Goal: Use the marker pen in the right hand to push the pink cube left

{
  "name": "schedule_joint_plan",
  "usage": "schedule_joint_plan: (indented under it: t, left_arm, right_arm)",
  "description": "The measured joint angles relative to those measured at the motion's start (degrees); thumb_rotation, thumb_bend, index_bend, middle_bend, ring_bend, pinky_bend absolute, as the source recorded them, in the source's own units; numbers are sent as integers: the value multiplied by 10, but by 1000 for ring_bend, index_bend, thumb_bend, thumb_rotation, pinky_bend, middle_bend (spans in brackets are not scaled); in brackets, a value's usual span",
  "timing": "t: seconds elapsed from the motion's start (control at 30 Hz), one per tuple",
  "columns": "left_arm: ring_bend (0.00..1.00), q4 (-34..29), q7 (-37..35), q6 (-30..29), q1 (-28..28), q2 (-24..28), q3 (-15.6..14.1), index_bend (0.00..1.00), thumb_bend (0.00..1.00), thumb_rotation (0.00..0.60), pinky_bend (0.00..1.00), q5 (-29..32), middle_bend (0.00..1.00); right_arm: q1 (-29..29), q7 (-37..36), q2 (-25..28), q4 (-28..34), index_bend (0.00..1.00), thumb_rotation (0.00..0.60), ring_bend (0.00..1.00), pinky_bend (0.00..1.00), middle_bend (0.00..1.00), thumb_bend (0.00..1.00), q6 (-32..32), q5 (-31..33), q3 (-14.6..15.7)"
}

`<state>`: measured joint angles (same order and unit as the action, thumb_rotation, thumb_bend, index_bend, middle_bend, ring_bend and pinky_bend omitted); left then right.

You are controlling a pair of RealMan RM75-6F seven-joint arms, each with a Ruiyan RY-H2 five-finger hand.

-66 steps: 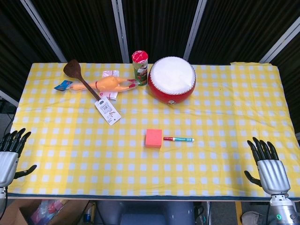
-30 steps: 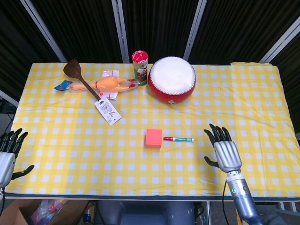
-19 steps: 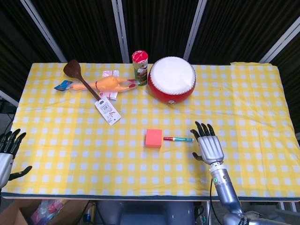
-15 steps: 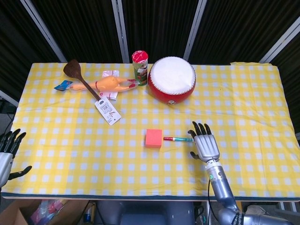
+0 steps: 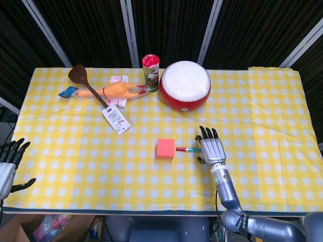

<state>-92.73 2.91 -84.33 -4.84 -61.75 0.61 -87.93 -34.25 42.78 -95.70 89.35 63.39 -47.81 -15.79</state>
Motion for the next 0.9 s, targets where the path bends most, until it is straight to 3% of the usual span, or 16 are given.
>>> schedule_joint_plan:
  t: [0.37, 0.57, 0.9]
  left_arm:
    - [0, -1, -6, 2, -1, 2, 0, 0, 0, 600, 0, 0, 0]
    - [0, -1, -7, 3, -2, 2, -1, 0, 0, 600, 0, -1, 0]
    - [0, -2, -10, 3, -3, 3, -1, 0, 0, 600, 0, -1, 0]
  right_arm:
    - [-27, -3, -35, -44, 357, 600, 0, 0, 60, 286, -14, 33, 5]
    - [-36, -7, -51, -58, 430, 600, 0, 0, 97, 287, -11, 37, 9]
    - [-45, -20, -67, -81, 568, 600, 4, 0, 134, 452, -7, 35, 13]
